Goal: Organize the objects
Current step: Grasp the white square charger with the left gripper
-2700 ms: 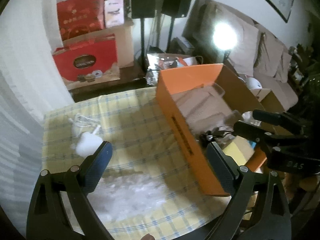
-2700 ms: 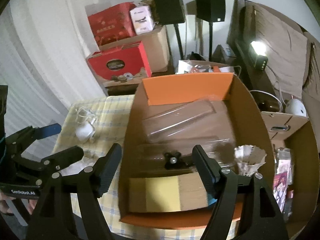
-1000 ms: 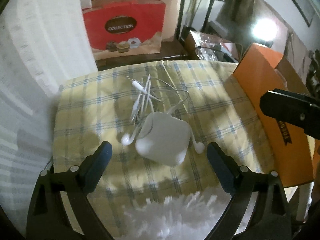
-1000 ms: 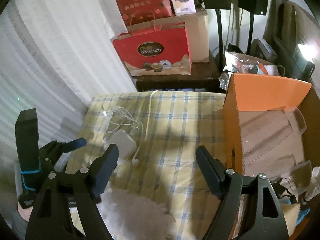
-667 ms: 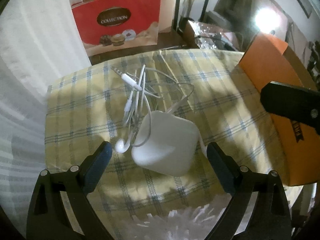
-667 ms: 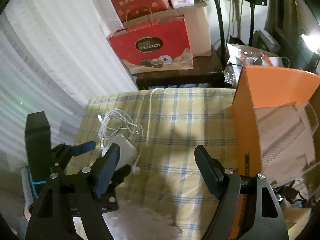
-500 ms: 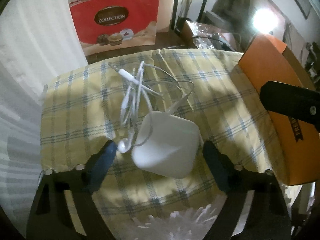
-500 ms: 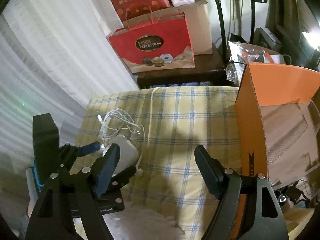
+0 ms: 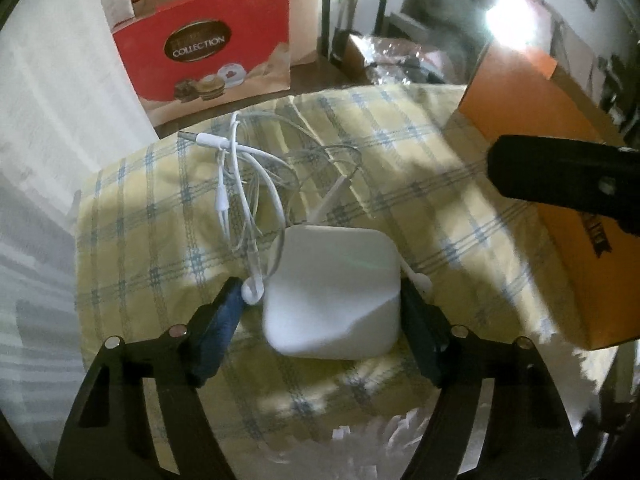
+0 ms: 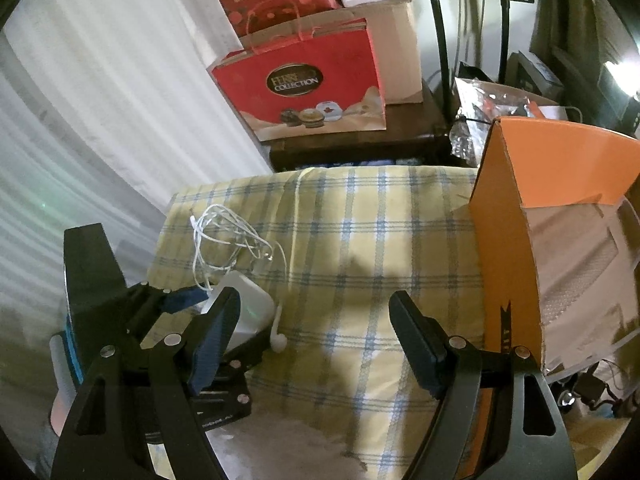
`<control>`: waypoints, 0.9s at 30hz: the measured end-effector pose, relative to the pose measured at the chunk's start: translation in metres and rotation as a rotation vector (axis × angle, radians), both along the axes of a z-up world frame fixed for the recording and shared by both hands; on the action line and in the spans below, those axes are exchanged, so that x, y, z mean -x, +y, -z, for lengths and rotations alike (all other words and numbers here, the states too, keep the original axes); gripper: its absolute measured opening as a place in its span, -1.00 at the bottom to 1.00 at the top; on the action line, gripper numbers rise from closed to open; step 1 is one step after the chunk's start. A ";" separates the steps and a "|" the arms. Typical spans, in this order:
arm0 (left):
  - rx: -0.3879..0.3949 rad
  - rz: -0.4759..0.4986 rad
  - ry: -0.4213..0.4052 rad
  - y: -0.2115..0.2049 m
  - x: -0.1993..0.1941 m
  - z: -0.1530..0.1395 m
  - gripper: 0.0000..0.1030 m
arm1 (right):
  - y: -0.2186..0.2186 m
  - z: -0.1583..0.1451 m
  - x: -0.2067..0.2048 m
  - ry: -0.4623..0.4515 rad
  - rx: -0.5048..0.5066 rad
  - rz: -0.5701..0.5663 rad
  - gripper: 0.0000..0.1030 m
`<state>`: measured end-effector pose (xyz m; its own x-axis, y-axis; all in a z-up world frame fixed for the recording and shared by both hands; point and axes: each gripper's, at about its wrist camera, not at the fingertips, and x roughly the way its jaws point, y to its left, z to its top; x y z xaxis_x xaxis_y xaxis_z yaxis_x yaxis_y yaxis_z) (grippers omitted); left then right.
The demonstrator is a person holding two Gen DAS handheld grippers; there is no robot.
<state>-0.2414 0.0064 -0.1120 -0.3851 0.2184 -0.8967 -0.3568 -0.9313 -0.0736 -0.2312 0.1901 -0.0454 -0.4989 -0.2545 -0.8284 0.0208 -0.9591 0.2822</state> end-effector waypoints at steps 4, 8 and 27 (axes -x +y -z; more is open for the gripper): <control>-0.091 -0.019 0.010 -0.016 -0.012 -0.016 0.42 | -0.002 -0.002 0.003 0.012 -0.004 -0.008 0.49; -0.178 -0.043 0.027 -0.037 -0.026 -0.037 0.41 | -0.007 -0.001 0.010 0.017 0.016 -0.026 0.47; -0.239 -0.157 -0.001 -0.103 -0.056 -0.044 0.41 | -0.076 0.028 0.041 -0.048 0.146 -0.193 0.45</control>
